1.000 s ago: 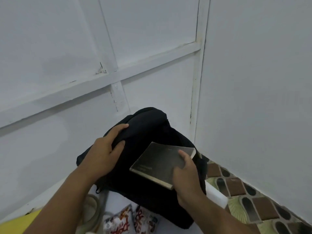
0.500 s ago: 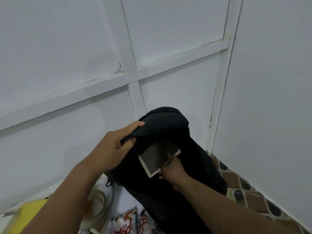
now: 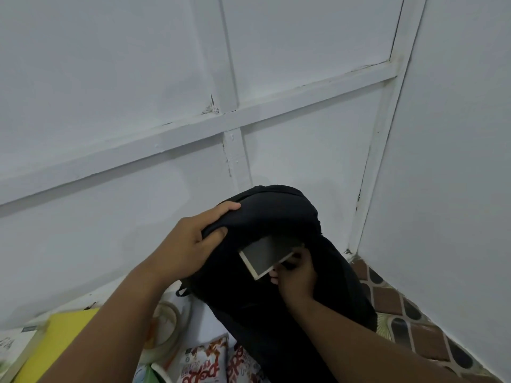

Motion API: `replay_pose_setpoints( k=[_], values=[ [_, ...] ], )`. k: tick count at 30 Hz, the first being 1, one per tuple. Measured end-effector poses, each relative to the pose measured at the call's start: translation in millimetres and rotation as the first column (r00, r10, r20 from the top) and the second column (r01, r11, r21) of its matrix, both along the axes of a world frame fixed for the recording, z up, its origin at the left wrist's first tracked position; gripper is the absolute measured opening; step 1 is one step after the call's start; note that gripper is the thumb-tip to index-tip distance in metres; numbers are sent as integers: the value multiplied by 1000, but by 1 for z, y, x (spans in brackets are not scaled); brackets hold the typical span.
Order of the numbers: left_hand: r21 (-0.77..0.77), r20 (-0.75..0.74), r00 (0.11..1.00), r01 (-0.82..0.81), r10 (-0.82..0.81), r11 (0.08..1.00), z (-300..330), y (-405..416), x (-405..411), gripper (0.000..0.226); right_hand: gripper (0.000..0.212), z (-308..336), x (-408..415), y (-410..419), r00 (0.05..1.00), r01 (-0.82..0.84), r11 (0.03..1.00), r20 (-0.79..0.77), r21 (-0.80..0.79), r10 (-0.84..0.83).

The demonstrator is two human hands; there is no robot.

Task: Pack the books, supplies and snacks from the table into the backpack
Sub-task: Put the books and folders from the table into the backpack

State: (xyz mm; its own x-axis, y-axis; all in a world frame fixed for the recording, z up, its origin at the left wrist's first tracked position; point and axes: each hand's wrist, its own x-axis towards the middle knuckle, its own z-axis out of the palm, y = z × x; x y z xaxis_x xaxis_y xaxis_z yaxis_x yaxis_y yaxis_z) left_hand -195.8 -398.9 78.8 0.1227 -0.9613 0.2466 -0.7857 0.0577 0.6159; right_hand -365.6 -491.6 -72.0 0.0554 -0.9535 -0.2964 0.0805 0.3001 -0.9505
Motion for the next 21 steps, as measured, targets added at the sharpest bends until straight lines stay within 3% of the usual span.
replay_pose_setpoints(
  k=[2, 4, 7, 9, 11, 12, 13, 15, 17, 18, 21],
  values=[
    [-5, -35, 998, -52, 52, 999, -8, 1, -1, 50, 50, -1, -1, 2, 1000, 17, 1000, 10, -10, -17],
    [-10, -67, 993, -100, 99, 995, -19, 5, -5, 48, 41, 1, -2, 8, 999, 12, 999, -52, -40, -14],
    [25, -81, 987, -135, 137, 990, -47, 16, -13, 48, 31, 9, -10, 25, 976, -58, 958, -216, -280, -4],
    [57, -56, 985, -160, 163, 985, -66, 26, -20, 49, 29, 25, -21, 41, 974, -114, 804, -224, -583, -25],
    [52, -36, 983, -180, 182, 982, -80, 38, -27, 50, 20, 41, -31, 51, 968, -210, 515, -250, -831, -9],
    [39, -30, 981, -191, 193, 981, -85, 45, -30, 49, 20, 40, -31, 49, 937, -323, 367, -350, -873, -9],
    [18, -14, 979, -203, 203, 979, -89, 52, -33, 47, 25, 40, -29, 44, 868, -476, 272, -497, -837, -8],
    [-31, 28, 967, -253, 254, 967, -97, 70, -37, 43, 42, 35, -25, 26, 608, -778, 246, -791, -578, 63],
    [-76, 36, 935, -348, 351, 934, -102, 95, -40, 37, 68, 27, -24, 10, 297, -943, 207, -941, -262, 162],
    [-100, 30, 915, -397, 402, 912, -104, 109, -42, 33, 81, 20, -26, 3, 194, -972, 171, -964, -164, 181],
    [-147, 5, 836, -541, 548, 828, -112, 156, -45, 25, 96, 4, -33, -6, 98, -991, 107, -980, -80, 172]
  ],
)
